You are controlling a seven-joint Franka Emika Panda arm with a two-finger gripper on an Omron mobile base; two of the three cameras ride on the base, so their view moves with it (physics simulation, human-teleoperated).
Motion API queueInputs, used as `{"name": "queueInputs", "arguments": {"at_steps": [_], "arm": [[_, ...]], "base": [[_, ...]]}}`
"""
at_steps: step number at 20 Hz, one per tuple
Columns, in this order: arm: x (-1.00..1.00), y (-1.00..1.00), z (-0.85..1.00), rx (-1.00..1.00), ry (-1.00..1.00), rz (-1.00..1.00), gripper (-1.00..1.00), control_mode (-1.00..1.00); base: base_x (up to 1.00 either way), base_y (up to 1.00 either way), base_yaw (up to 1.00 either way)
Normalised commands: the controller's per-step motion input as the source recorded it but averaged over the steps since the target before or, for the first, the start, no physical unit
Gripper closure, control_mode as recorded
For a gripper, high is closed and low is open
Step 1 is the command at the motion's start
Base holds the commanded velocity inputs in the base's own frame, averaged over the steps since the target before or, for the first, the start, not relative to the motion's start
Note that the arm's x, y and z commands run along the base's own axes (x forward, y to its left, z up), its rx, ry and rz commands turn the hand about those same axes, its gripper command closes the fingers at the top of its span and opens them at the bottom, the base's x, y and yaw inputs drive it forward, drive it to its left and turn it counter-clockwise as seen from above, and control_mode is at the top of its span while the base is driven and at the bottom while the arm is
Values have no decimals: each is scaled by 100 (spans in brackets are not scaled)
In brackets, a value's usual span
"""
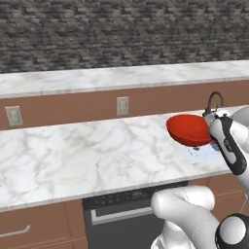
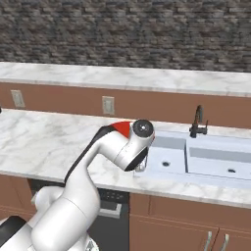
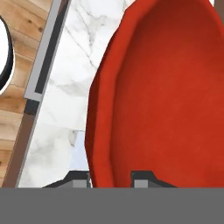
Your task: Place the two vegetables and bowl onto the tray for setting up a vegetable dip station.
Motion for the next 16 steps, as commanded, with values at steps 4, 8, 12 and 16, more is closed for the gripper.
{"name": "queueInputs", "arguments": {"at_steps": [4, 8, 12, 16], "arm": [[0, 0, 0, 0, 0, 0, 100, 100], [0, 0, 0, 0, 0, 0, 100, 100], [0, 0, 0, 0, 0, 0, 100, 100], [0, 0, 0, 0, 0, 0, 100, 100]], "base": [[-12, -100, -2], [-7, -100, -2], [-7, -100, -2], [-1, -100, -2]]}}
